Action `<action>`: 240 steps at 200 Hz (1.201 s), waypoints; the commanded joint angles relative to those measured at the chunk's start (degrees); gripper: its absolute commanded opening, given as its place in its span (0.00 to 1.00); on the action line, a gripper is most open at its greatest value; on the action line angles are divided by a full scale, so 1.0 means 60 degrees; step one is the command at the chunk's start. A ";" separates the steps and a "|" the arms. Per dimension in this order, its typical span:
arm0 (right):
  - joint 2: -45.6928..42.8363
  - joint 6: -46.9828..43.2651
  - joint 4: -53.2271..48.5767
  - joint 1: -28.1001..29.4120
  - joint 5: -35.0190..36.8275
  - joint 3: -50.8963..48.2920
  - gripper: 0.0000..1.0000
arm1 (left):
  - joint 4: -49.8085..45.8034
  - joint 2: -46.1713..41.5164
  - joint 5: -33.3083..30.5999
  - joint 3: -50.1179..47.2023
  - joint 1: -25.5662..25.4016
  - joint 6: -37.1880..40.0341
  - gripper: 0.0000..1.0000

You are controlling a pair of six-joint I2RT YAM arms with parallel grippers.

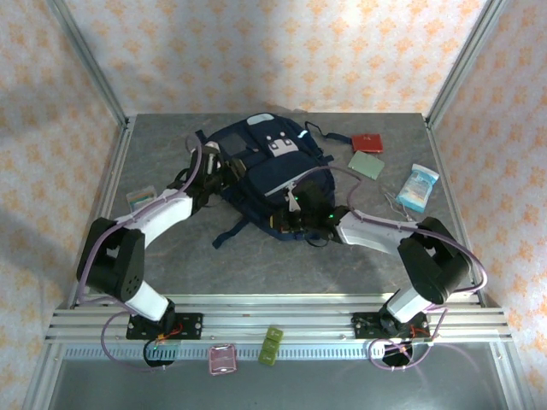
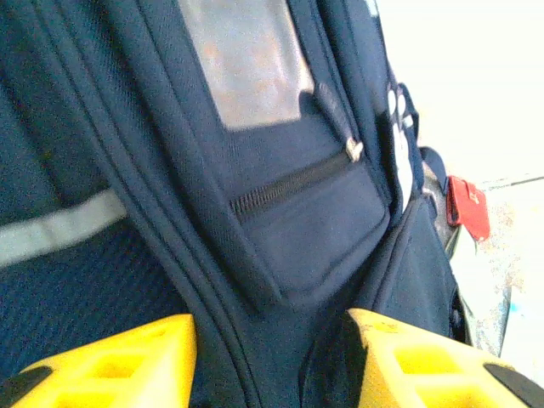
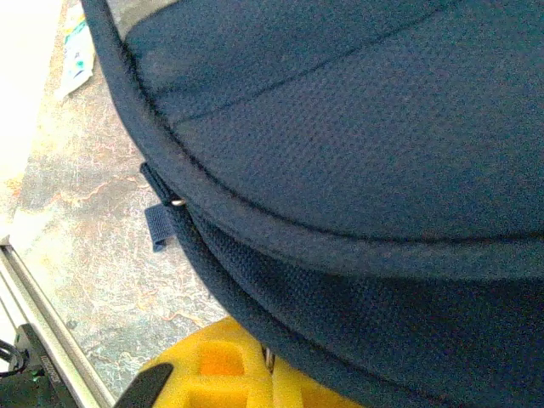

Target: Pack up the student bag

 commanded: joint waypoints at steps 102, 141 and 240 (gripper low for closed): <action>0.0312 0.0530 0.0747 0.0035 -0.0405 0.0388 0.00 | 0.2752 -0.0397 -0.1541 -0.2150 -0.2862 -0.1651 0.56; -0.0095 0.0530 0.0366 0.0049 -0.0013 0.0283 0.00 | 0.2588 0.0295 -0.2305 -0.1987 -0.2854 -0.1765 0.07; -0.1834 -0.0548 -0.2710 -0.2190 0.1735 -0.1020 0.00 | 0.1629 0.0425 -0.2483 -0.2045 -0.1039 -0.0688 0.00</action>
